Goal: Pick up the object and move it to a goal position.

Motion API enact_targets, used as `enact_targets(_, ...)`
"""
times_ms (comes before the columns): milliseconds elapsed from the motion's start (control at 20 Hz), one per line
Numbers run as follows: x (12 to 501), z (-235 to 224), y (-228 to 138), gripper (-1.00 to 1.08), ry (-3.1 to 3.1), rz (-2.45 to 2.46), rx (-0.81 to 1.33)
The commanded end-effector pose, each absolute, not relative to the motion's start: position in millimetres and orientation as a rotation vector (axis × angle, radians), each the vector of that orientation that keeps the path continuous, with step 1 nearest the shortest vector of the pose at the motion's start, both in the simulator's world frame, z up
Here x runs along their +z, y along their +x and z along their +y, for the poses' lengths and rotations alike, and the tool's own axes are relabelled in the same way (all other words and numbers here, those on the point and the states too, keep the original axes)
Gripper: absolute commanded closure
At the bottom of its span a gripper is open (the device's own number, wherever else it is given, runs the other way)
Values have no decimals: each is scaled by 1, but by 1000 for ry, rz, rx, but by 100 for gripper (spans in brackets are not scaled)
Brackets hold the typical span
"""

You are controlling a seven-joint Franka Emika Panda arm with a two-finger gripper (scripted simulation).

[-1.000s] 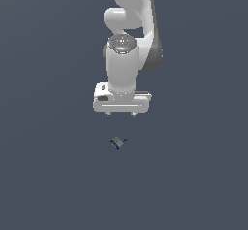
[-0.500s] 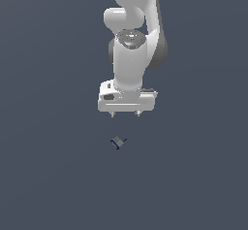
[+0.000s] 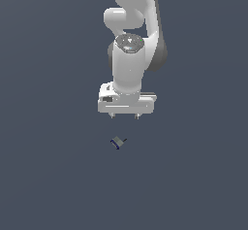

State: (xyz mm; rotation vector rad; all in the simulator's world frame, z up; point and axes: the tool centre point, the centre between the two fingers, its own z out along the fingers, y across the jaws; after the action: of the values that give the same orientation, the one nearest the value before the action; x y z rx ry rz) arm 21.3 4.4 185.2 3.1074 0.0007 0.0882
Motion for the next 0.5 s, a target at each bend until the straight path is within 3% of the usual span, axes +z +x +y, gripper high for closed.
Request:
enact_targets(0, 180, 3, 23, -92, 3111, -55, 84)
enact_targets(450, 149, -3, 33, -92, 3106, -390, 60)
